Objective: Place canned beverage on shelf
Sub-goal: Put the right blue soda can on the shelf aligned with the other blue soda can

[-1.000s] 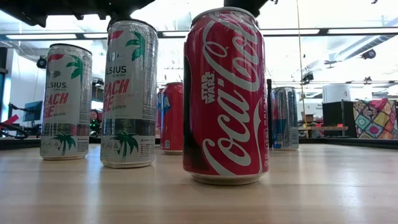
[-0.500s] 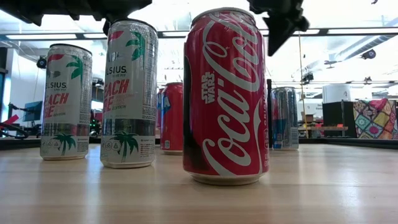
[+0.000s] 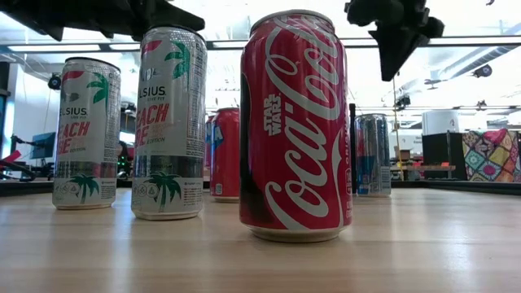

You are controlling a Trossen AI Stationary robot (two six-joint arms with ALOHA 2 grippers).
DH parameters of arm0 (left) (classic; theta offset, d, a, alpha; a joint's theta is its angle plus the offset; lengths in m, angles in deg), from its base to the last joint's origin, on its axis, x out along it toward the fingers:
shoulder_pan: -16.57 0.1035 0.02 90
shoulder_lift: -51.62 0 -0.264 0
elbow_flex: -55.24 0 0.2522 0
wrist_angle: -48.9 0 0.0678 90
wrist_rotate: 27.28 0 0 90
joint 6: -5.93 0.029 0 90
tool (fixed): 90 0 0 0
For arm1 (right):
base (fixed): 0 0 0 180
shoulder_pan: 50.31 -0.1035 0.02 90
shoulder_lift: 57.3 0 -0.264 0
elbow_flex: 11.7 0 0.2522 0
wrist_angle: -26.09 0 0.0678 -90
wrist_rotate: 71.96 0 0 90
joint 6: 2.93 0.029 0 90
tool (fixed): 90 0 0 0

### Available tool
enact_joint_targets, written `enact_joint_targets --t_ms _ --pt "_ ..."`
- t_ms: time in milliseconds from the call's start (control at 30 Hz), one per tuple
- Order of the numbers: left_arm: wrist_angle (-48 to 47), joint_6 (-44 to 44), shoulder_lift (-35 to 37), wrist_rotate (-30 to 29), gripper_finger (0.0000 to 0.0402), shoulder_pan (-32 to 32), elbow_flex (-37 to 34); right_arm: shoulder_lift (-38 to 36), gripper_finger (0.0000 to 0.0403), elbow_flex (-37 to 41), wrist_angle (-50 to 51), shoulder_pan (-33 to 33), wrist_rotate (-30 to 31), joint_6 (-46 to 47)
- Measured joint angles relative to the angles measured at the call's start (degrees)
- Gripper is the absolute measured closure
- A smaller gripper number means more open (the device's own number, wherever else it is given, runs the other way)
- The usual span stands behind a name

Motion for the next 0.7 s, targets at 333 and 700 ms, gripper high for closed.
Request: enact_joint_targets --t_ms 333,700 --pt "0.9 3.5 0.6 0.6 0.0402 0.1 0.3 0.0 0.0394 1.0 0.4 0.2 4.6 1.3" --pt "-16.6 15.5 4.7 6.2 0.0402 2.9 6.8 0.2 0.0394 0.9 -0.6 1.2 7.1 -2.2"
